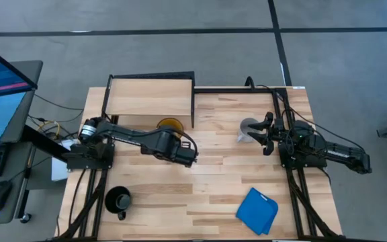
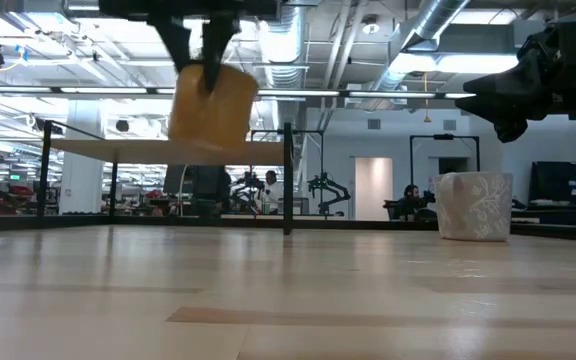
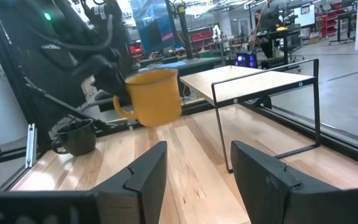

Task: Stack small to large cups/mugs on shelf
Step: Put the yellow mug on the shelf

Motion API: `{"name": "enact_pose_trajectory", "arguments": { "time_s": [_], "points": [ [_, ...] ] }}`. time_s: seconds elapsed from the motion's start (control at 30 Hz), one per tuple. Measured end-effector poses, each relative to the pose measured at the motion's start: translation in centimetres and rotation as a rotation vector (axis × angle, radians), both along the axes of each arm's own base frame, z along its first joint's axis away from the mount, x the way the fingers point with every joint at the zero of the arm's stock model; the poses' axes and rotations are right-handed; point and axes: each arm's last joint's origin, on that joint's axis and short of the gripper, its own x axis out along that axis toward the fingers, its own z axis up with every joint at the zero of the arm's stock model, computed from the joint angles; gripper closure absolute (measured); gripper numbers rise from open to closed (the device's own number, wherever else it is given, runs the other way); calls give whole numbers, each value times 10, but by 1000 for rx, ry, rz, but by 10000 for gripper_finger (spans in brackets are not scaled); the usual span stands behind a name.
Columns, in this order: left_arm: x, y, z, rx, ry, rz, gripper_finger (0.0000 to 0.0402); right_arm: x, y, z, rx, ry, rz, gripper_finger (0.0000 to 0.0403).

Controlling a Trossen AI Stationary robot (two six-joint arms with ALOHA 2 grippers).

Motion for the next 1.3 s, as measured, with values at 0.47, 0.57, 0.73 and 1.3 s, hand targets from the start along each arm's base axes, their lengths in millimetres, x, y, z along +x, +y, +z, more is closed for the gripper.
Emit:
{"name": "enact_pose_trajectory", "arguments": {
  "time_s": [0.47, 0.57, 0.73, 1.3],
  "points": [
    [-3, -2, 41, 104, -132, -106, 318, 0, 0, 0, 0, 0, 0, 202],
    [-10, 5, 53, 159, -164, -105, 318, 0, 0, 0, 0, 0, 0, 202],
    [-21, 23, 70, 214, -178, -122, 318, 0, 0, 0, 1, 0, 0, 202],
    [-124, 82, 86, 332, -194, 47, 318, 0, 0, 0, 52, -8, 1, 202]
  ]
}}
